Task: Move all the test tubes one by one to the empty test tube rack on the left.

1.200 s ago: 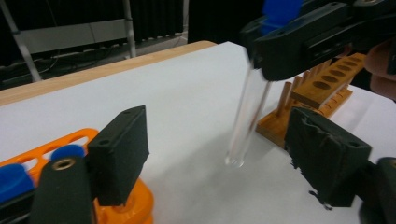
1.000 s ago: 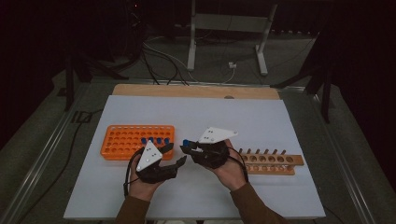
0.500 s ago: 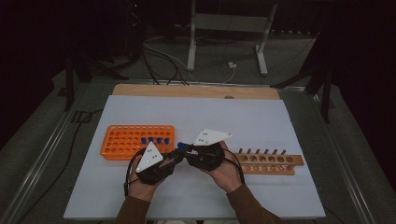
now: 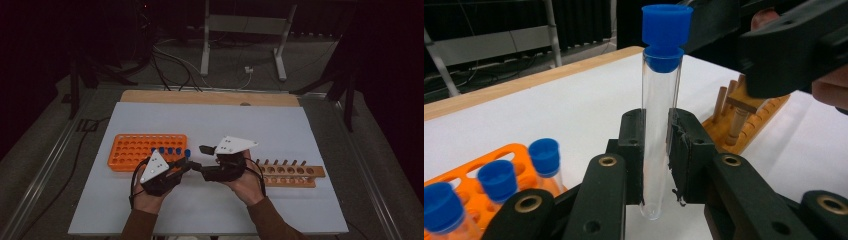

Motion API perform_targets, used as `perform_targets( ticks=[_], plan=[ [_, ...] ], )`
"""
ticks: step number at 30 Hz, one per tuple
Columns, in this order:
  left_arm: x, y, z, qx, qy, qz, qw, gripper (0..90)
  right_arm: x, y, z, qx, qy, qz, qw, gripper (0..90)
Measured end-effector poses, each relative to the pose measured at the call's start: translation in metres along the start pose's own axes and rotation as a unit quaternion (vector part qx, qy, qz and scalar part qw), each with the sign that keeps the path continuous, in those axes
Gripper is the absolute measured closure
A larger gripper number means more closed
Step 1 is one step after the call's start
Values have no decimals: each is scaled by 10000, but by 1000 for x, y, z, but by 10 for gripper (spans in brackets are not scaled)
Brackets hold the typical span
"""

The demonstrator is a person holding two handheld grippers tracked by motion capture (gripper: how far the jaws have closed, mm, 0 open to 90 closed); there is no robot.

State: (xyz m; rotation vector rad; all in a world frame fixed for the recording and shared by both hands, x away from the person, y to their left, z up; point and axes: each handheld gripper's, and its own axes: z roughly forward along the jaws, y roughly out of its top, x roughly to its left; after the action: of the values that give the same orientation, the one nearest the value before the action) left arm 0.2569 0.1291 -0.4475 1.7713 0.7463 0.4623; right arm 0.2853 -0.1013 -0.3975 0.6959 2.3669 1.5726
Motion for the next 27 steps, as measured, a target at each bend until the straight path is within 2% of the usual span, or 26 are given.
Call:
perform_targets(
  ticks=[4, 8, 13, 16, 27],
  plan=[
    [4, 1, -4, -18, 49, -39, 10000, 780, -2, 0, -2, -55, -274, 88, 9996, 147],
    [8, 1, -8, -34, 102, -57, 9999, 780, -7, -1, -5, -114, -409, 238, 9988, 43],
    [13, 2, -14, -99, 134, -122, 9998, 781, -13, -5, -11, -84, -416, 211, 9989, 19],
    [17, 3, -18, -115, 176, -166, 9996, 780, -17, -8, -16, -41, -532, 170, 9984, 10],
    [29, 3, -27, -187, 305, -284, 9990, 780, -34, -19, -38, -75, -728, 289, 9969, 2]
  ],
)
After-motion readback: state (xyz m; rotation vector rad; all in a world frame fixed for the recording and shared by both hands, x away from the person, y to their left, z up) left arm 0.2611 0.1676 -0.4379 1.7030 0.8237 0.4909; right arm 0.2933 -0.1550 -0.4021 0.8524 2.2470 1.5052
